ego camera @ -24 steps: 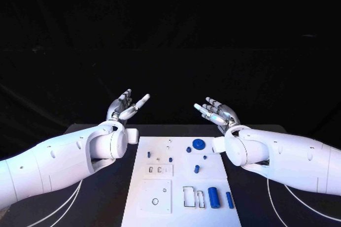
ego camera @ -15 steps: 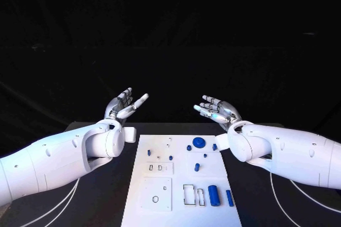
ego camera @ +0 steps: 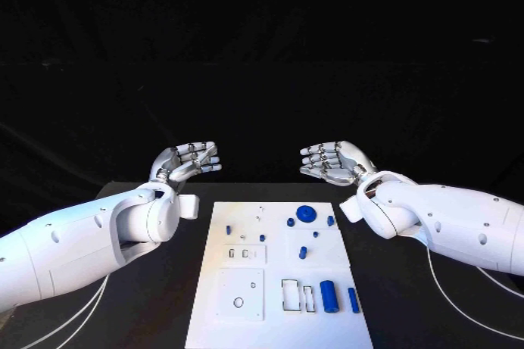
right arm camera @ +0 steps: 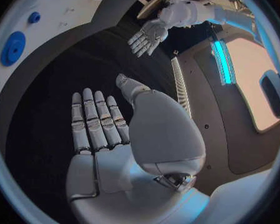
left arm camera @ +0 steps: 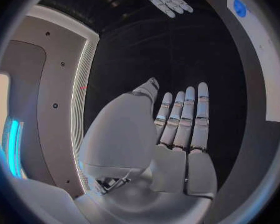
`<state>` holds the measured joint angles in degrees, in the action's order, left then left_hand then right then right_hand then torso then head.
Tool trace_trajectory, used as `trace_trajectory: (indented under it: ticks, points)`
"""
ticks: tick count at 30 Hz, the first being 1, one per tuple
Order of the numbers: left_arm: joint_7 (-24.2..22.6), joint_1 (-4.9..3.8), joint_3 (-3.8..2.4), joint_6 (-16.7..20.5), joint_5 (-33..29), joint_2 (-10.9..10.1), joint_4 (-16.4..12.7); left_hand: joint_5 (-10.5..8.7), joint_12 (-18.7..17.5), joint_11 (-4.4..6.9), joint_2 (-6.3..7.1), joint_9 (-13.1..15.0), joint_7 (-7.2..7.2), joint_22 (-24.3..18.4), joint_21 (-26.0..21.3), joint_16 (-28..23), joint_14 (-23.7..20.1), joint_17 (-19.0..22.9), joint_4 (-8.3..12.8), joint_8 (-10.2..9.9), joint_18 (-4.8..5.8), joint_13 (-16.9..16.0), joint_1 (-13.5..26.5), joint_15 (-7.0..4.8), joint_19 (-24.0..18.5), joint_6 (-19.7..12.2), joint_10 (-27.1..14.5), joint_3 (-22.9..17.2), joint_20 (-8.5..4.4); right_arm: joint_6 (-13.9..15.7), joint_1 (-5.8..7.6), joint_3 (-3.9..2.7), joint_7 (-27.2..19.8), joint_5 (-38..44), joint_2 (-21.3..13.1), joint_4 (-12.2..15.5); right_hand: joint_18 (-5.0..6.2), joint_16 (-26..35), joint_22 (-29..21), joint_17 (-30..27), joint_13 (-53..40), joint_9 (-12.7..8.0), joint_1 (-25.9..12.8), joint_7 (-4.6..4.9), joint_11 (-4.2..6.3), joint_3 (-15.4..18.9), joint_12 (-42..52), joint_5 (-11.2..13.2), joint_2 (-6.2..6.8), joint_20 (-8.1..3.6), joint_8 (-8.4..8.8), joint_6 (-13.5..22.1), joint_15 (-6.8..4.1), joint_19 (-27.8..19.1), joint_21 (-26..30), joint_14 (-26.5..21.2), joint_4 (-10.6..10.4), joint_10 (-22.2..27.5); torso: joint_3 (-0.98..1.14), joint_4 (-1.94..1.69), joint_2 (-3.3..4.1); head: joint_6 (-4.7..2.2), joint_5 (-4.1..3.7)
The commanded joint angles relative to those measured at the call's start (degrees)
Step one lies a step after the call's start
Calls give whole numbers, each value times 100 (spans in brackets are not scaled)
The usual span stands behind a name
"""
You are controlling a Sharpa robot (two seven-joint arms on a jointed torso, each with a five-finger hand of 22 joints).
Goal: Assemble the parts on the task board
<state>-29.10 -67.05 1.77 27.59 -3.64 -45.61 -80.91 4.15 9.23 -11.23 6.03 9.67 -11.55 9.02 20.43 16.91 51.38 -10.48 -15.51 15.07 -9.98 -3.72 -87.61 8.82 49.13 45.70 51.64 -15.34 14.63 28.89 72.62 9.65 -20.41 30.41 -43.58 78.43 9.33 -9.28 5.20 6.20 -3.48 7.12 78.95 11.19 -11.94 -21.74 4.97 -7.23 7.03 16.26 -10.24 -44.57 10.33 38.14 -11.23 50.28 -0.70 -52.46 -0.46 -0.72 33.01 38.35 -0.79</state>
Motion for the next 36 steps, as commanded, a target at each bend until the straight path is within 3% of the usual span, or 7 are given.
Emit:
trace_trajectory:
  ticks: [1, 13, 20, 23, 25, 29, 36]
  points:
    - [11, -18, -5, -296, 194, -76, -104, -39, -89, 42, 40, -7, -194, 15, 102, 78, 274, -75, 0, -8, -61, 5, -49, -73, 221, 52, 143, -77, -86, -180, 30, -3, 431, 1299, -14, -18, 129, -167, 31, 76, -21, 110, -125, 172, 214, -520, -76, -20, 272, -104, -198, -913, -219, 733, -255, 843, 179, -965, -9, -7, 77, 0, -27]
    - [150, -31, -8, -589, 388, -475, -755, -45, -163, 141, 159, -2, -136, 36, 265, 105, 650, -213, 8, 1, -53, -6, -35, -194, 512, 264, 626, -241, -223, -1013, 149, -13, 1714, 3795, -101, 137, 125, -858, 335, 709, -86, 312, -283, -82, 513, -807, -101, -2, 663, -581, -356, -1330, -677, 1846, -973, 2078, 258, -1685, -57, -98, 307, 38, -132]
    - [180, -47, -32, -656, 408, -646, -1022, -48, -190, 142, 199, -5, -133, 41, 285, 90, 654, -223, 17, -9, -50, -1, -33, -196, 532, 266, 640, -246, -231, -1279, 177, -19, 2232, 4911, -104, 283, 102, -2407, 1008, 1969, -176, 489, -384, -230, 691, -565, -136, -7, 816, -1005, -322, -1403, -1024, 2832, -2115, 3235, 222, -1828, -95, -142, 441, 25, -198]
    - [195, -62, -43, -673, 410, -696, -1101, -49, -200, 141, 211, -7, -135, 43, 290, 85, 652, -225, 17, -14, -49, 0, -27, -195, 537, 263, 640, -245, -232, -1362, 180, -20, 2385, 5229, -82, 320, 90, -3172, 1293, 2549, -223, 551, -414, -235, 706, -490, -128, -14, 842, -1047, -279, -1390, -1029, 2962, -2513, 3383, 164, -1693, -102, -160, 485, 29, -211]
    - [206, -71, -50, -683, 411, -728, -1160, -50, -208, 139, 219, -9, -137, 44, 294, 80, 651, -227, 15, -17, -48, 2, -21, -194, 541, 261, 639, -243, -233, -1400, 181, -20, 2490, 5437, -58, 331, 87, -4408, 1553, 3769, -279, 608, -406, -227, 689, -385, -130, -14, 842, -1051, -237, -1372, -1011, 2949, -2831, 3444, 108, -1593, -108, -178, 522, 29, -227]
    - [222, -81, -61, -697, 412, -766, -1242, -50, -208, 139, 219, -9, -137, 44, 294, 80, 651, -227, 15, -17, -48, 2, -21, -194, 541, 261, 639, -243, -233, -1415, 179, -20, 2599, 5662, -21, 336, -152, -6082, 3550, 5494, -371, 696, -342, -211, 665, -150, -129, -21, 796, -1015, -179, -1362, -988, 3439, -4457, 3570, 1, -1451, -117, -202, 581, 29, -248]
    - [241, -94, -78, -711, 413, -809, -1320, -51, -217, 137, 228, -10, -139, 45, 299, 75, 650, -229, 14, -22, -47, 3, -15, -193, 545, 258, 638, -242, -234, -1424, 172, -20, 2695, 5849, 58, 296, -235, -6627, 4374, 6034, -442, 758, -262, -196, 647, -33, -128, -23, 759, -982, -134, -1363, -965, 3548, -5109, 3584, -85, -1419, -118, -227, 644, 32, -262]
